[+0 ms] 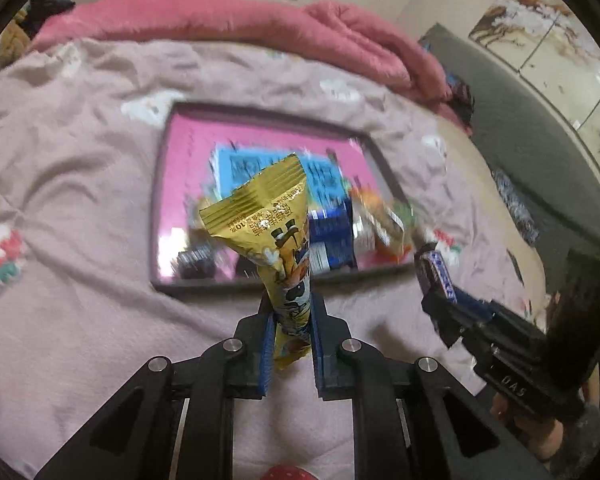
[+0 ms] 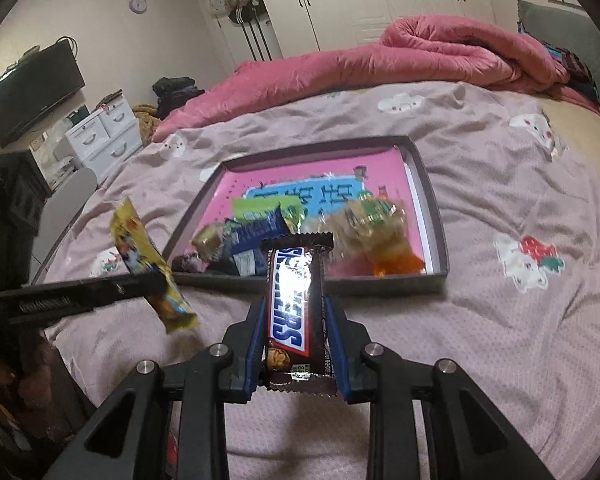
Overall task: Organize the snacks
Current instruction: 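Carry the Snickers with the right tool while the left carries the yellow stick pack over the tray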
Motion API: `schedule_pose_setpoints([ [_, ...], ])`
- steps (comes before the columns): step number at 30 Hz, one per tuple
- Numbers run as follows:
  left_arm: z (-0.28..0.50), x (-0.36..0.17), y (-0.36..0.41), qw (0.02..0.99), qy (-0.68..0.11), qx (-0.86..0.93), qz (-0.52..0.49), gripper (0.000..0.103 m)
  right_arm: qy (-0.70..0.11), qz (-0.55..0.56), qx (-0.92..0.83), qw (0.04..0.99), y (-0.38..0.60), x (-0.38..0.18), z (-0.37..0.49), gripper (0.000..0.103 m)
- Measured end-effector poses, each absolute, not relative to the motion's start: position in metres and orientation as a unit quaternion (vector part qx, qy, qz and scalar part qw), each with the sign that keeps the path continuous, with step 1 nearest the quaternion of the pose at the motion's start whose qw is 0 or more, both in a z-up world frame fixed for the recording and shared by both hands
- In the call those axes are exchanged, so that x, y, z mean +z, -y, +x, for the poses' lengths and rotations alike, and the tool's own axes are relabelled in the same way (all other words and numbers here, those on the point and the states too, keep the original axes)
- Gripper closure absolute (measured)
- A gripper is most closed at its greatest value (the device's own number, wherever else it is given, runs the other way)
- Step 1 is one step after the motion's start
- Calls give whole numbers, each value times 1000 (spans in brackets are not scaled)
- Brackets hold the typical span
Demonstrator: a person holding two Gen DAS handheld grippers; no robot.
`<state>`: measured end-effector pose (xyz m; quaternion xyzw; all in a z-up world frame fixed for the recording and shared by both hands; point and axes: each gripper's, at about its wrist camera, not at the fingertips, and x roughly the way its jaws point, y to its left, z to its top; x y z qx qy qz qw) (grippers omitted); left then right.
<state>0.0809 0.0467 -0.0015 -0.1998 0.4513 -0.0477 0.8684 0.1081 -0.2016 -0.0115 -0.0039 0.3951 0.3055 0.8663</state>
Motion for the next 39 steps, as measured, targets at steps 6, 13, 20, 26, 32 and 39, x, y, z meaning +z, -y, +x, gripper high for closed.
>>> schedule_pose_setpoints([
  [6, 94, 11, -63, 876, -441, -27, -196, 87, -375, -11, 309, 874, 189, 0, 120, 73],
  [13, 113, 7, -62, 875, -446, -22, -186, 87, -363, -11, 306, 880, 175, 7, 139, 73],
  [20, 128, 4, -60, 876, -451, -15, -173, 87, -361, -13, 304, 881, 165, 5, 153, 73],
  [26, 137, -4, -59, 873, -457, -11, -171, 87, -377, -9, 299, 877, 162, -5, 165, 73],
  [32, 141, -11, -60, 869, -464, -7, -171, 87, -386, -8, 297, 873, 155, -14, 175, 73],
  [39, 144, -20, -58, 865, -472, -7, -171, 87, -399, -12, 298, 867, 144, -24, 182, 73],
])
